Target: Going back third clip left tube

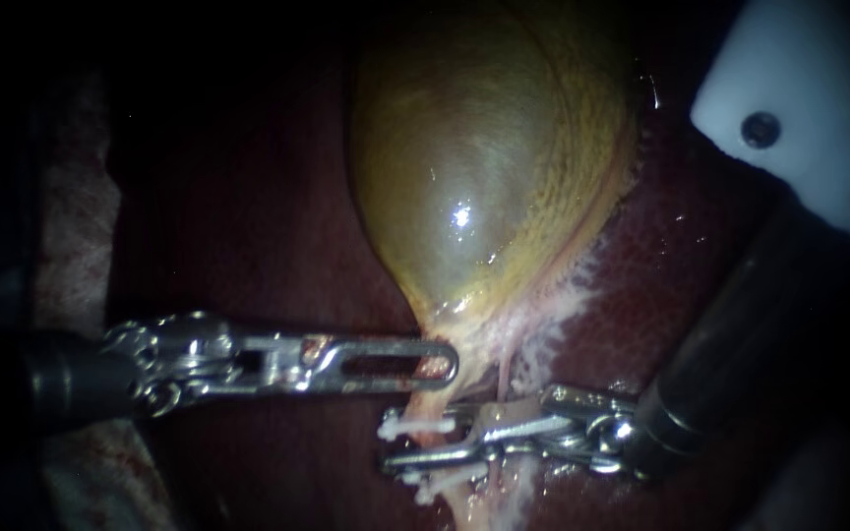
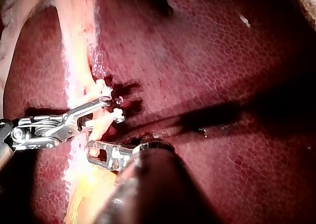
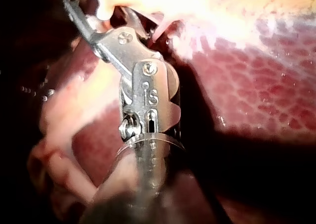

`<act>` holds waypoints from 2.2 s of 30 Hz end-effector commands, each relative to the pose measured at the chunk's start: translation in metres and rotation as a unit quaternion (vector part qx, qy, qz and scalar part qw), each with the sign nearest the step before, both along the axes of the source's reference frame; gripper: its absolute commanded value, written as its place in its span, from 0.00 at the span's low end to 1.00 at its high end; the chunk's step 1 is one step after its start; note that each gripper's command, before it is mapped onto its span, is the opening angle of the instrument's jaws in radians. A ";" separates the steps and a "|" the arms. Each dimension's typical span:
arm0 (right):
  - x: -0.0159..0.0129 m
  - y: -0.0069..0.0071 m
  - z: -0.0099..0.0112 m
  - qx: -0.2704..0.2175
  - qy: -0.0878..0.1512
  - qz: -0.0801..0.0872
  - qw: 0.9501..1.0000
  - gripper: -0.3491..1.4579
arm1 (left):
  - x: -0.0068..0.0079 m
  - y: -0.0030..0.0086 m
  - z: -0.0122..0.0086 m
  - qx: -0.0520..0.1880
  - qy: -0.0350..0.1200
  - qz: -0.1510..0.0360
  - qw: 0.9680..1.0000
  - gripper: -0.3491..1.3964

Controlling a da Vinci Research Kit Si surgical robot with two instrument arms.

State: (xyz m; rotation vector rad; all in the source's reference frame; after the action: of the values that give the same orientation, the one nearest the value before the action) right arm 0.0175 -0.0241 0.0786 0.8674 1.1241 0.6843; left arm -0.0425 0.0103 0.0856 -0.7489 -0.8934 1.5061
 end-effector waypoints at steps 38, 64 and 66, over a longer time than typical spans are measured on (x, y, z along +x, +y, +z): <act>-0.0015 -0.0014 0.0004 0.025 0.001 0.002 1.000 0.38 | 0.0000 -0.0001 -0.0002 -0.002 0.000 0.001 1.000 0.00; -0.0027 -0.0008 -0.0002 0.031 0.003 -0.002 1.000 0.36 | 0.0000 -0.0001 -0.0002 -0.002 0.000 0.001 1.000 0.00; -0.0029 -0.0005 -0.0008 0.019 0.006 -0.006 1.000 0.36 | 0.0000 -0.0001 -0.0002 -0.002 0.000 0.001 1.000 0.00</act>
State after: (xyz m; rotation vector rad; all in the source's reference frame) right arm 0.0145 -0.0245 0.0774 0.9074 1.1216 0.6809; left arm -0.0425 0.0103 0.0854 -0.7511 -0.8917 1.5102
